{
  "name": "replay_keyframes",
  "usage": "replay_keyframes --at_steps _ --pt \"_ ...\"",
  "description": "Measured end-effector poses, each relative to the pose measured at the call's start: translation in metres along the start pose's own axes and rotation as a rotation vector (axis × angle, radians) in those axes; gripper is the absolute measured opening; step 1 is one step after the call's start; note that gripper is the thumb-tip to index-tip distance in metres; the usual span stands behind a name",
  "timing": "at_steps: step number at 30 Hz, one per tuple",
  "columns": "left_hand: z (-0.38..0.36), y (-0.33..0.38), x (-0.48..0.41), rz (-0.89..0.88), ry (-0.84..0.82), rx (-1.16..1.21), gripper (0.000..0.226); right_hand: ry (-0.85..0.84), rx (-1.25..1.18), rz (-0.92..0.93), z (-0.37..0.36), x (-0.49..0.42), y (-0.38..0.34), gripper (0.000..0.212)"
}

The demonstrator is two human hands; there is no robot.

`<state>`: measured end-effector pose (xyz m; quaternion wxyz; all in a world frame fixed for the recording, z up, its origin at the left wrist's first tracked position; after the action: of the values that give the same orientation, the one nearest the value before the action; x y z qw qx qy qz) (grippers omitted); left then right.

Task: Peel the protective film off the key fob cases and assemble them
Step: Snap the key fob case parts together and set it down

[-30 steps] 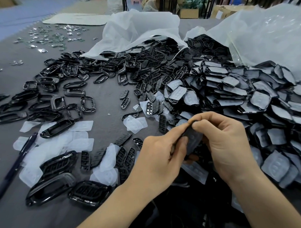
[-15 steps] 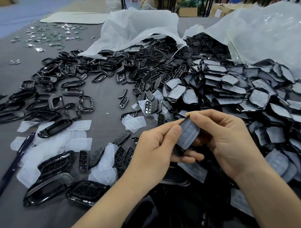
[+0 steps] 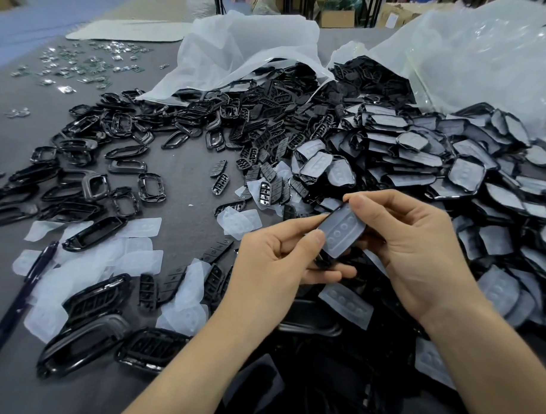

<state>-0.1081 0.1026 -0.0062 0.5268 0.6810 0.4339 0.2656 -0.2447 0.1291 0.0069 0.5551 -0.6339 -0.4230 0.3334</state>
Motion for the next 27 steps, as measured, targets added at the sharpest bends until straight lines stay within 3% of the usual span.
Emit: replay_keyframes --at_steps 10,14,16,18,22,27 --pt "0.01 0.0 -0.001 -0.043 0.127 -0.077 0.025 -0.058 0.054 0.057 -0.004 0.0 -0.002 0.017" --pt "0.012 0.004 -0.004 -0.074 0.146 -0.025 0.009 -0.041 -0.017 0.03 -0.002 -0.001 0.0 0.011" --pt "0.011 0.004 -0.004 -0.08 0.108 -0.035 0.027 -0.021 -0.036 0.028 0.0 -0.002 0.0 0.013" --pt "0.011 0.003 -0.005 -0.097 0.086 -0.117 0.032 -0.007 -0.022 0.042 0.001 -0.002 -0.001 0.014" --pt "0.012 0.0 -0.004 -0.093 0.079 -0.225 0.019 0.0 0.036 0.067 0.0 -0.001 -0.002 0.005" --pt "0.018 0.004 -0.002 -0.16 0.099 -0.399 0.032 0.014 0.129 0.084 0.002 -0.001 -0.002 0.01"
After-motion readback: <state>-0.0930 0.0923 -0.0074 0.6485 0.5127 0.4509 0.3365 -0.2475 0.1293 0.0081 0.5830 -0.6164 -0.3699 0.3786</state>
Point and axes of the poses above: each hand's wrist, its own x-axis away from the middle knuckle, its own z-axis out of the back of the hand, y = z × x, the point moved 6 cm from there along -x, towards the middle knuckle, and after that the axes turned 3 degrees about -z, right-handed, at the moved point
